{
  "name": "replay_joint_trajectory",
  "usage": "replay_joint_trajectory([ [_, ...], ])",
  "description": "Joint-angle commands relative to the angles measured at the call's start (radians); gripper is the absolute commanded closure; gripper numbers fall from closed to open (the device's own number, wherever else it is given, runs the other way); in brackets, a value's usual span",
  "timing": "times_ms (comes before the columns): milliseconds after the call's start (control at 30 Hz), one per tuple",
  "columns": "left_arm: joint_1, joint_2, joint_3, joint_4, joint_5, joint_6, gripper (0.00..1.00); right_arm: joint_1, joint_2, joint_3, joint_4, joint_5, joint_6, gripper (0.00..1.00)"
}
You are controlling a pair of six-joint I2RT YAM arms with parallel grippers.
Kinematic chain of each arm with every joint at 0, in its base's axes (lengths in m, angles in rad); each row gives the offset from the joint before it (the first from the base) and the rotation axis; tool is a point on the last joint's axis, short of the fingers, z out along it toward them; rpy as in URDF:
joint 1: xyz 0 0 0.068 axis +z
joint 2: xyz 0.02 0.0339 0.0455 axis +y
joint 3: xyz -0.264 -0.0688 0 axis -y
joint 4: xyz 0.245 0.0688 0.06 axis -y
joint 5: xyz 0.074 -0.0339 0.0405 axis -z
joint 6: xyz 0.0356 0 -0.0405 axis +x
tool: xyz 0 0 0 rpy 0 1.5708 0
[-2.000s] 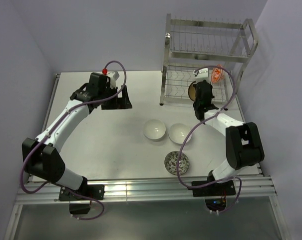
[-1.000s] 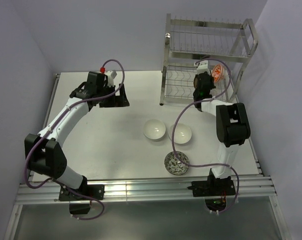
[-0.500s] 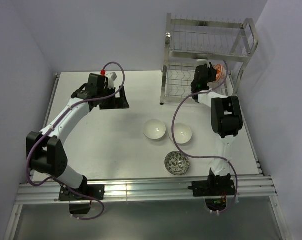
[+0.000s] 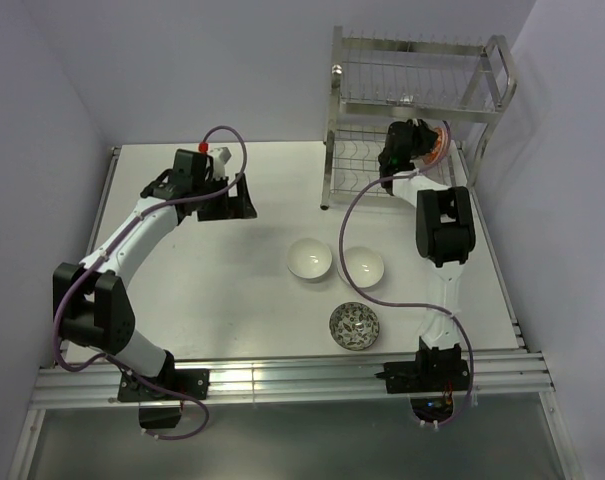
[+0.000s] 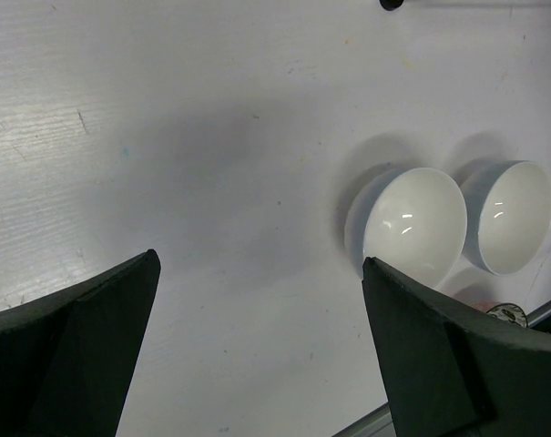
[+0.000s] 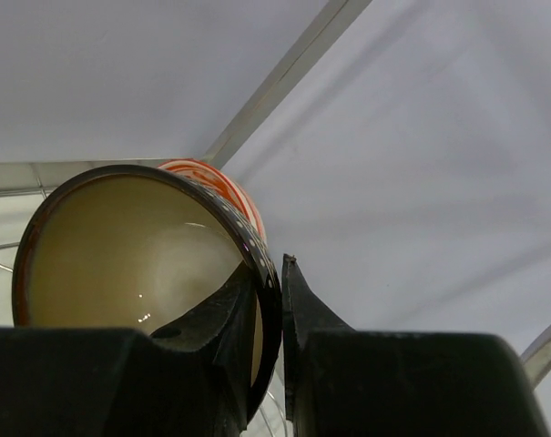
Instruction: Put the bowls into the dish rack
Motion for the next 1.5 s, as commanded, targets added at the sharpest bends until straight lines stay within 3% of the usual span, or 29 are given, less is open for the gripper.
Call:
replay_joint_trajectory([
  [0,0.012,-0.028,-0.016,0.037,0.029,-0.007,0.00,-0.007,0.027,0.098,0.078,0.036,-0.094,1.00],
  [500,0.051,-0.040,-0.065,0.059,0.052,0.002,0.00,-0.007,0.170,0.223,0.199,0.024,-0.293,1.00],
  [1133,0.101,-0.057,-0.097,0.068,0.080,0.011,0.01,-0.005,0.305,0.405,0.179,0.022,-0.431,1.00],
  [1467,0.108,-0.052,-0.100,0.069,0.085,0.013,0.01,0.002,0.322,0.411,0.153,0.008,-0.442,1.00],
])
